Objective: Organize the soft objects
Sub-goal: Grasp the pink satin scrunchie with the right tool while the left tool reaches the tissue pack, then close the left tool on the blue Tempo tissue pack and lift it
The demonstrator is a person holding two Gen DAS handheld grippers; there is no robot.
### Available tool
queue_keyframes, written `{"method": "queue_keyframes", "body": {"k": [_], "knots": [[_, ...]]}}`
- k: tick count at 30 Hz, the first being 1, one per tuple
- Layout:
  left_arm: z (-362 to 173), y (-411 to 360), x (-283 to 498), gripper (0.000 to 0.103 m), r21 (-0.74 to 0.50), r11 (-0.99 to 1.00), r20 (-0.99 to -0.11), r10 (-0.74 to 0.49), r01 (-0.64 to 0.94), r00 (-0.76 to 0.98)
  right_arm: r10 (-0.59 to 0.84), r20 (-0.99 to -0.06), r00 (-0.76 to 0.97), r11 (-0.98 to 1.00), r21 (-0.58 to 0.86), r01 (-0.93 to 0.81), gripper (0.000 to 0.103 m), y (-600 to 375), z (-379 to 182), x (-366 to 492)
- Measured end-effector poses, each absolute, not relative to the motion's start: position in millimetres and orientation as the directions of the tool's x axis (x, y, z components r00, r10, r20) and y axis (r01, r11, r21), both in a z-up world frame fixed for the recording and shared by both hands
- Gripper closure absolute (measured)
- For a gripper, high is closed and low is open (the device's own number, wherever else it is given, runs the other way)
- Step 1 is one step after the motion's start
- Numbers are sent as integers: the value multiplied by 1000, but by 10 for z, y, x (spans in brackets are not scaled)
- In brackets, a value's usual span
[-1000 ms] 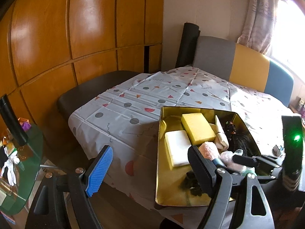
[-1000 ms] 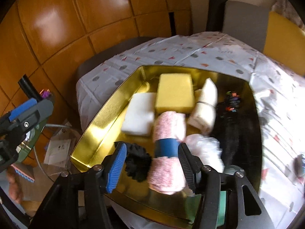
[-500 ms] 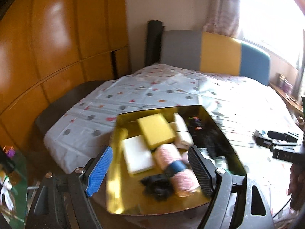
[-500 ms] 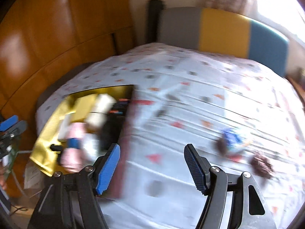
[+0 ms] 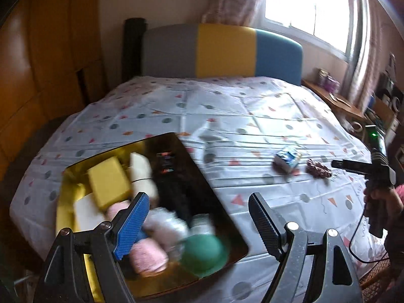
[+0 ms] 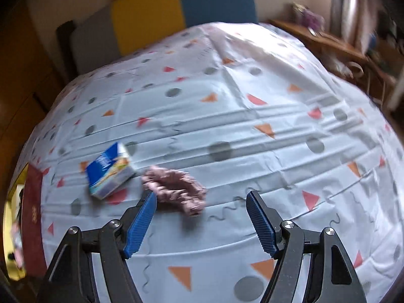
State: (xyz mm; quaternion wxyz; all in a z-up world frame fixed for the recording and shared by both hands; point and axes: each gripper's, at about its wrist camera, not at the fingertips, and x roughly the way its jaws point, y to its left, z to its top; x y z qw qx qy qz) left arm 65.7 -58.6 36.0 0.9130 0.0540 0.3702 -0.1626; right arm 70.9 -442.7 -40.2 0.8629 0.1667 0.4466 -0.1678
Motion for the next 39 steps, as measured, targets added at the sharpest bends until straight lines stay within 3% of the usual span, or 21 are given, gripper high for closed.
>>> {"method": "queue_keyframes", "body": {"k": [3, 11, 13, 14, 16, 23, 37, 39], "knots": [[341, -846, 725, 21, -19, 922, -709, -285, 387, 645, -121, -825, 552, 912, 128, 391, 29, -4376, -458, 808], [190, -1653, 1004, 21, 33, 839, -764, -330, 544, 555, -136, -831, 540, 988, -71, 139, 29, -3942, -702, 1205], [159, -1812, 1068, 20, 48, 815, -770, -338, 577, 541, -121, -844, 523, 991, -73, 111, 44, -3949, -780, 1261], [119, -1935, 1129, 18, 53, 800, -779, -341, 597, 526, -115, -858, 501, 992, -72, 104, 68, -3971, -833, 1294], [53, -2090, 1213, 18, 46, 780, -796, -349, 625, 494, -83, -856, 510, 994, -31, 109, 84, -4029, -832, 1295], [-287, -2714, 1540, 5, 46, 717, -843, -346, 695, 412, -58, -865, 499, 976, 56, 209, 86, -4255, -676, 1231], [-800, -3353, 2012, 5, 115, 651, -890, -268, 750, 368, -54, -883, 466, 957, 88, 278, 85, -4448, -742, 1282], [-857, -3396, 2048, 10, 116, 657, -891, -263, 745, 370, -56, -887, 459, 958, 82, 275, 85, -4446, -762, 1304]]}}
